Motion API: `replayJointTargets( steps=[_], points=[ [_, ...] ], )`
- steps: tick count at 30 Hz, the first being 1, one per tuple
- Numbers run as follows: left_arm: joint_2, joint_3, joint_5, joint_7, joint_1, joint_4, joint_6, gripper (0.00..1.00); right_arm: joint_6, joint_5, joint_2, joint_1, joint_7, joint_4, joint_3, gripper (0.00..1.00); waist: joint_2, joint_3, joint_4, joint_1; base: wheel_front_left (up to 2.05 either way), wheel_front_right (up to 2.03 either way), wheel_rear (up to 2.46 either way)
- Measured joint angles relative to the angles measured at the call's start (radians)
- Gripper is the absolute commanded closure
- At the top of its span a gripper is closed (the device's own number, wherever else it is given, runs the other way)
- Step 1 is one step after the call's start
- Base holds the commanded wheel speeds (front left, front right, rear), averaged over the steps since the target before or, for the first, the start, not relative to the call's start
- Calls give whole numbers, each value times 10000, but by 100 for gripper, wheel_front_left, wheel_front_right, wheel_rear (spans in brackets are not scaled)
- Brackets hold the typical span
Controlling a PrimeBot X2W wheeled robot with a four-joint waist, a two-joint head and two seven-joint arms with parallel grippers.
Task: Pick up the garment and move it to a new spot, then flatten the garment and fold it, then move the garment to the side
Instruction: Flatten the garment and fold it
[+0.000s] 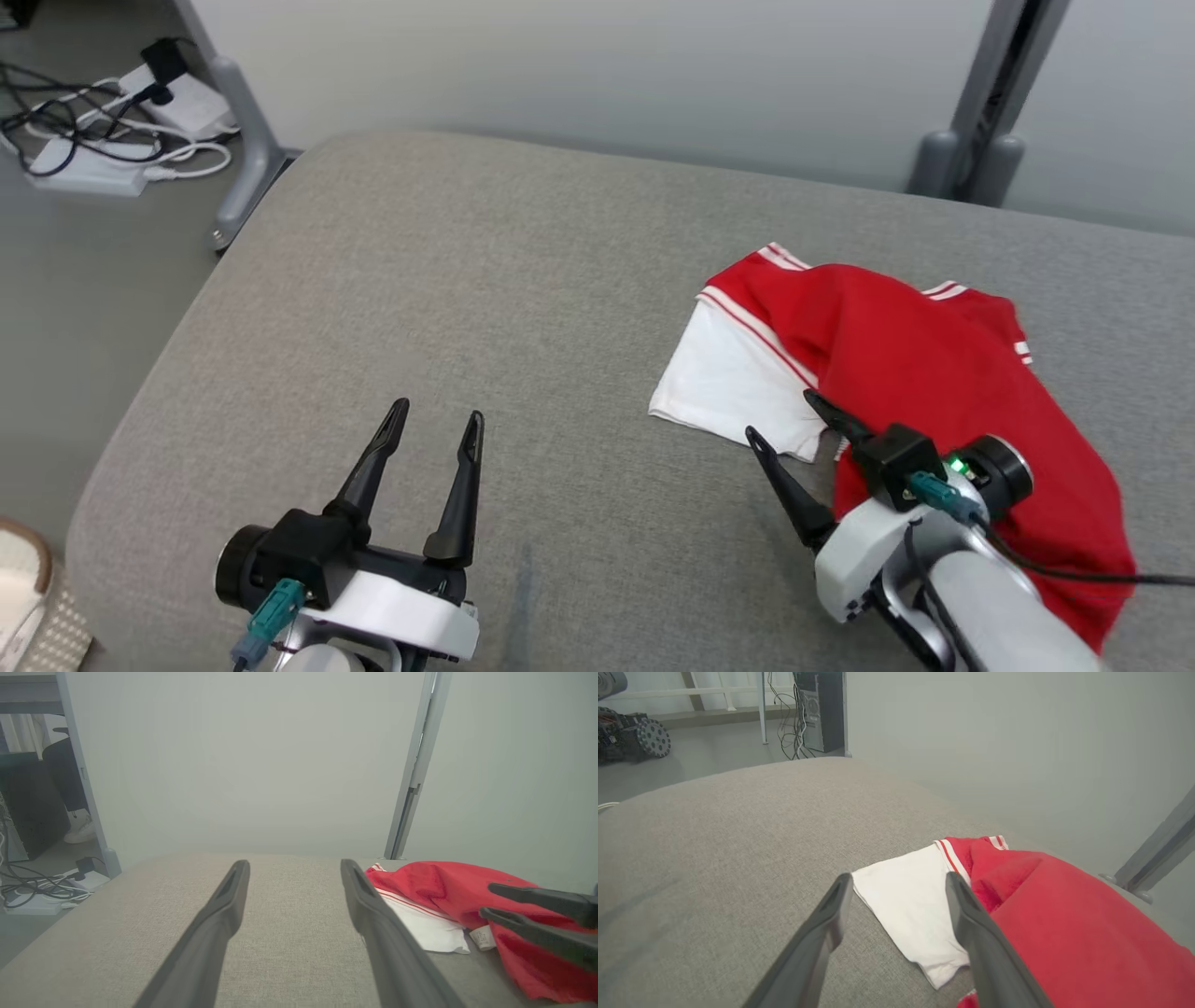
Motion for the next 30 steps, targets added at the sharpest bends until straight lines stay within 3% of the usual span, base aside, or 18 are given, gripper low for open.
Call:
replayJointTargets(
  steps=[11,21,22,23,24,30],
  points=[
    [-4,-529,-571,0,-324,79,272,0,0,1060,-669,-1702,1011,2637,748,0,0,1021,1533,0,0,0,0],
    [-4,-637,-711,0,-445,71,387,0,15,1118,-752,-2517,1419,3960,1126,0,0,1313,1860,0,0,0,0],
    [-6,-644,-713,0,-492,69,389,0,19,1118,-721,-2598,1498,4077,1116,28,0,1328,1857,0,0,0,0],
    [-6,-650,-715,0,-522,63,389,0,29,1097,-696,-2670,1524,4195,1127,84,0,1335,1852,0,0,0,0],
    [-6,-660,-719,0,-533,61,389,0,29,1041,-671,-2744,1523,4280,1141,100,0,1339,1844,0,0,0,0],
    [-6,-708,-698,0,-533,125,389,0,-4,1198,-387,-2801,959,4527,1237,100,0,1188,1768,0,0,0,0]
  ],
)
